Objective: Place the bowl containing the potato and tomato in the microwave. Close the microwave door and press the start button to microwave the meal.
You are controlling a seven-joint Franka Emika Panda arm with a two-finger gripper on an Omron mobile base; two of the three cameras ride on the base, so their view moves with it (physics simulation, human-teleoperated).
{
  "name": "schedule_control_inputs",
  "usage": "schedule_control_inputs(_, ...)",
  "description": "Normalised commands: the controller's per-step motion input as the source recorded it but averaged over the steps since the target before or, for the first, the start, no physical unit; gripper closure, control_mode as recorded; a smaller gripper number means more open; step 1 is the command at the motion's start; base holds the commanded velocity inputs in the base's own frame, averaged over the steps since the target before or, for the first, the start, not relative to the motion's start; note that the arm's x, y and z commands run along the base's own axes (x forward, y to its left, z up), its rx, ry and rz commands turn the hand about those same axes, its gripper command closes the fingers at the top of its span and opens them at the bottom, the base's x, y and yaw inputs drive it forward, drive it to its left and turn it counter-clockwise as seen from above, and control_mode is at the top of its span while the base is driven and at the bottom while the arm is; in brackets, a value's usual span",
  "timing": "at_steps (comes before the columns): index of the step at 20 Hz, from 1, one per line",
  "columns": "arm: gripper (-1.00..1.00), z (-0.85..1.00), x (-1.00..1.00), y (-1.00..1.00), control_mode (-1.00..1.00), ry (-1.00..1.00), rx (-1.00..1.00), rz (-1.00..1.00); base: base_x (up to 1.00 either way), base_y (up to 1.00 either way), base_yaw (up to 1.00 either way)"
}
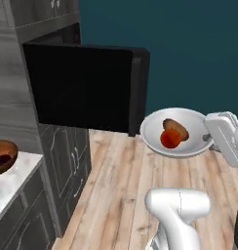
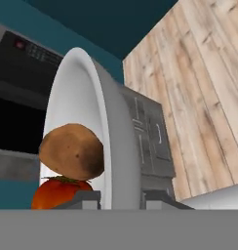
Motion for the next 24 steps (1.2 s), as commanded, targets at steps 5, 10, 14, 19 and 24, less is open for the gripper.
schedule_control_inputs(5, 1.00, 0.00, 0.00, 0.00, 1.00, 0.00, 0.00, 0.00, 0.50, -0.27, -0.54)
schedule_control_inputs(10, 1.00, 0.00, 0.00, 0.00, 1.00, 0.00, 0.00, 0.00, 0.62, -0.37, -0.41)
schedule_control_inputs(14, 1.00, 0.00, 0.00, 0.00, 1.00, 0.00, 0.00, 0.00, 0.70, -0.41, -0.19)
schedule_control_inputs(19, 1.00, 0.00, 0.00, 0.00, 1.00, 0.00, 0.00, 0.00, 0.77, -0.53, 0.22)
schedule_control_inputs(24, 1.00, 0.00, 0.00, 0.00, 1.00, 0.00, 0.00, 0.00, 0.64, -0.50, 0.55)
